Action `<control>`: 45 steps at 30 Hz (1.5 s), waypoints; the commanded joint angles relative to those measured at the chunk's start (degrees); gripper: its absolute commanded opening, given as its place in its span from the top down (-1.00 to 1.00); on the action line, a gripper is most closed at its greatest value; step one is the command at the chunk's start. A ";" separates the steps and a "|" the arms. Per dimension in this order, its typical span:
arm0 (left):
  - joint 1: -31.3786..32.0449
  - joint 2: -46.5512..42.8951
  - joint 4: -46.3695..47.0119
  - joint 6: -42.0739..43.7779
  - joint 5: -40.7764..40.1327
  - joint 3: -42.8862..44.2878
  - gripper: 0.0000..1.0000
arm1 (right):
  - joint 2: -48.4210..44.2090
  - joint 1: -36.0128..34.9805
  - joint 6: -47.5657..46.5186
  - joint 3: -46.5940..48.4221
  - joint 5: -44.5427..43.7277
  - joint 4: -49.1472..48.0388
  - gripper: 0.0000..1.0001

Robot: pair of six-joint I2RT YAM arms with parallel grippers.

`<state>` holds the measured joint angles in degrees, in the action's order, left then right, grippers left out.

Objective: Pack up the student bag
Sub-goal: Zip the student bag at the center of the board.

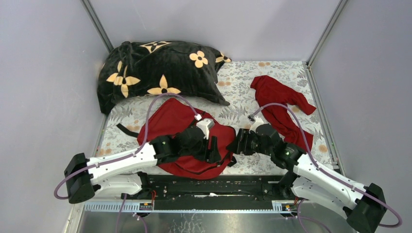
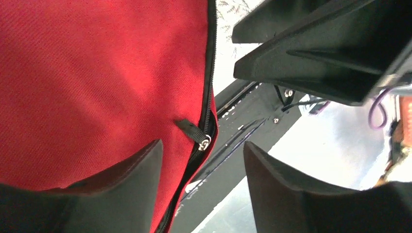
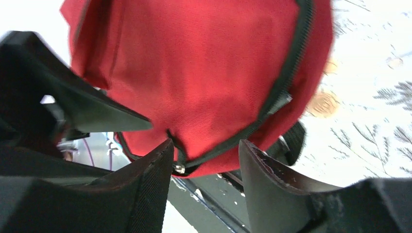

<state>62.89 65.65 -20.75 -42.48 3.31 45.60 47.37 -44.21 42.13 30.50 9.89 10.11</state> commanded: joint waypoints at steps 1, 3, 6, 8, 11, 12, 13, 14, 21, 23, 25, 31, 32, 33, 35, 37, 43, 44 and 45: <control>-0.40 -7.53 -6.44 -5.26 -8.98 1.36 -0.46 | -4.80 -1.40 6.64 -5.05 -12.37 4.35 -0.15; -0.38 -14.02 -12.59 -10.29 -15.06 0.27 -0.59 | -6.34 -0.82 7.77 -5.50 -18.86 6.56 -0.14; -0.47 -21.61 -21.16 -17.21 -21.25 -1.27 -0.63 | -5.66 3.43 6.68 -3.74 -22.27 8.21 -0.03; -0.48 -22.53 -23.80 -18.63 -22.18 -2.18 -0.63 | -3.26 8.53 5.43 -2.98 -19.23 6.76 0.00; -0.49 -20.46 -25.11 -19.06 -21.56 -3.17 -0.61 | 3.98 12.09 3.03 -2.31 -11.17 2.59 0.05; -0.49 -19.45 -25.00 -18.90 -21.34 -3.23 -0.61 | 7.27 12.09 1.57 -1.65 -8.05 0.98 0.06; -0.49 -18.43 -24.58 -18.64 -21.14 -3.21 -0.61 | 10.87 11.95 0.65 -0.61 -5.25 -0.01 0.08; -0.49 -17.62 -23.78 -18.03 -20.88 -3.19 -0.61 | 14.10 11.84 0.34 0.21 -2.40 -1.75 0.12; -0.47 -12.85 -18.83 -13.41 -20.79 0.82 -0.59 | 24.53 2.00 -3.22 8.36 0.39 -12.88 0.19; -0.49 -12.68 -20.12 -13.67 -22.76 2.17 -0.58 | 27.47 -1.09 -5.55 12.44 1.21 -11.38 0.14; -0.49 -13.46 -20.79 -13.96 -24.15 2.67 -0.57 | 31.00 -1.86 -8.57 16.15 0.55 -7.06 0.07; -0.48 -14.31 -20.59 -16.11 -25.55 2.30 -0.57 | 35.32 -1.87 -14.14 19.60 -14.22 0.41 -0.16; -0.45 -13.89 -20.41 -16.44 -25.57 2.23 -0.57 | 34.62 -1.83 -14.17 18.93 -15.20 -0.25 -0.20; -0.49 -13.56 -20.08 -16.61 -25.54 2.11 -0.57 | 33.57 -1.82 -14.11 18.30 -15.60 -1.52 -0.20; -0.49 -12.36 -18.74 -16.31 -24.94 2.06 -0.57 | 31.42 -1.85 -13.60 16.92 -15.80 -3.91 -0.20; -0.48 -10.37 -17.05 -15.24 -23.30 2.72 -0.58 | 30.38 -1.77 -13.48 16.14 -16.44 -5.04 -0.21; -0.40 -0.78 -9.71 -11.39 -19.26 7.24 -0.74 | 35.86 -1.71 -13.96 18.26 -14.63 -4.41 -0.18; -0.40 0.72 -8.10 -10.62 -18.84 8.18 -0.80 | 36.54 -1.74 -14.05 18.77 -14.32 -4.22 -0.17; -0.38 2.36 -6.43 -9.99 -18.69 8.90 -0.86 | 36.61 -1.75 -13.85 18.88 -13.72 -4.59 -0.17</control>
<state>62.83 63.64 -37.10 -55.96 -17.28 50.63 81.62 -46.06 29.30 46.85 -3.62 6.98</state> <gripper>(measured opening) 0.887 0.590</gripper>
